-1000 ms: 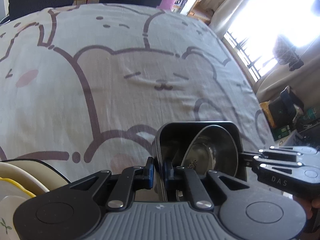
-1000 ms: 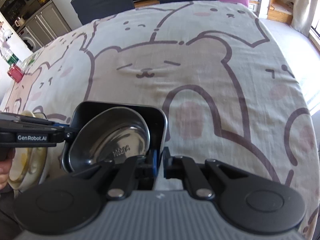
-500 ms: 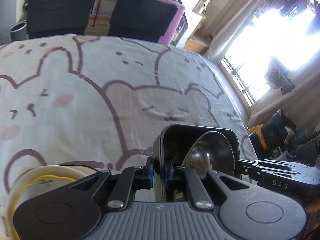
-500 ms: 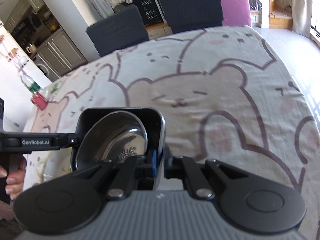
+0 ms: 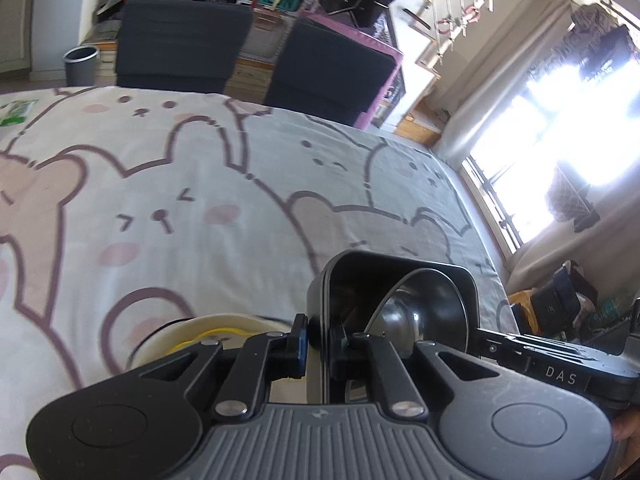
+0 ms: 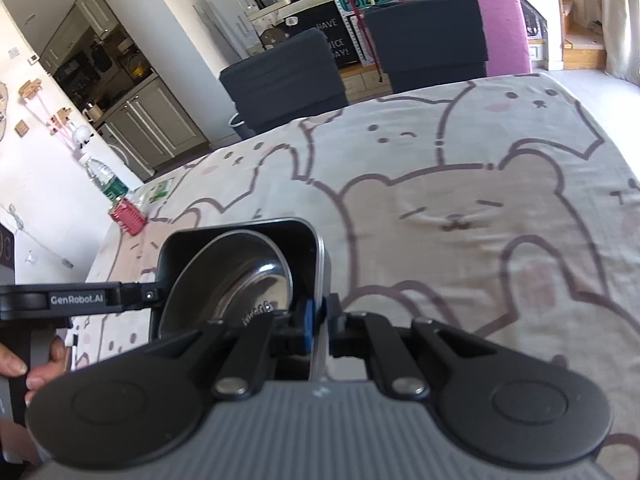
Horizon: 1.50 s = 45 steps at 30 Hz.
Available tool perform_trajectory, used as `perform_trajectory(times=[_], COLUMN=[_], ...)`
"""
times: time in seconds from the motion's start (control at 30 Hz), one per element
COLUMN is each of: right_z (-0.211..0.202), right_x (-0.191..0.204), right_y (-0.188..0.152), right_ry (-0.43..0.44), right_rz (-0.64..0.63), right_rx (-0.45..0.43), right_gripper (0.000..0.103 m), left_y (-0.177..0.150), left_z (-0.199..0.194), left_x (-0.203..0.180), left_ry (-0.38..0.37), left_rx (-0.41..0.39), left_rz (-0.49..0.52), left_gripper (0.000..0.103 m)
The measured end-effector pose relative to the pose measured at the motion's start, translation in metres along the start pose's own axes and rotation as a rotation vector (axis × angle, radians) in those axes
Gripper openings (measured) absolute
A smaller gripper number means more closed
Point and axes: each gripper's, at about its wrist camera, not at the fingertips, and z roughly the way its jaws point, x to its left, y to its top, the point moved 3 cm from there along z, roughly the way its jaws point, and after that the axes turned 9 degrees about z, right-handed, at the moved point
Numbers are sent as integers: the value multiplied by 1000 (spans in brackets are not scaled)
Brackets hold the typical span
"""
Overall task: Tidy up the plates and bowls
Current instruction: 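Lift the tray holding the oval bowl and carry it over the floral bowl, then lower the tray into the yellow-rimmed floral bowl with both tools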
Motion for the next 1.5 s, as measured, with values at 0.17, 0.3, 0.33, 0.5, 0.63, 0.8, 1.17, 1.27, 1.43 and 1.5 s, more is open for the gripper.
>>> perform_trajectory(times=[0.17, 0.3, 0.33, 0.5, 0.63, 0.8, 1.17, 1.27, 1.43, 1.5], right_z=[20, 32, 37, 55, 70, 79, 93, 93, 89, 86], right_x=[19, 30, 33, 43, 53, 59, 54, 53, 51, 50], right_y=[-5, -15, -17, -31, -39, -44, -44, -43, -44, -46], right_ry=[11, 13, 12, -4, -27, -43, -86, -80, -57, -47], right_rz=[-21, -31, -34, -53, -76, -91, -80, -73, -75, -75], right_rx=[23, 52, 63, 128, 174, 197, 235, 240, 245, 254], right_gripper=[8, 8, 8, 8, 7, 7, 5, 5, 8, 8], left_y=[-14, -25, -28, -40, -48, -52, -53, -54, -59, -63], left_z=[-13, -18, -18, -16, -12, -7, 5, 5, 3, 1], left_x=[25, 43, 48, 68, 79, 86, 88, 89, 90, 88], left_ry=[15, 28, 33, 58, 71, 59, 56, 52, 34, 35], left_rx=[4, 16, 21, 44, 72, 91, 123, 122, 139, 146], left_rz=[-34, -59, -64, -90, -103, -115, -105, -103, -106, -94], left_gripper=[10, 10, 10, 10, 10, 10, 10, 10, 8, 9])
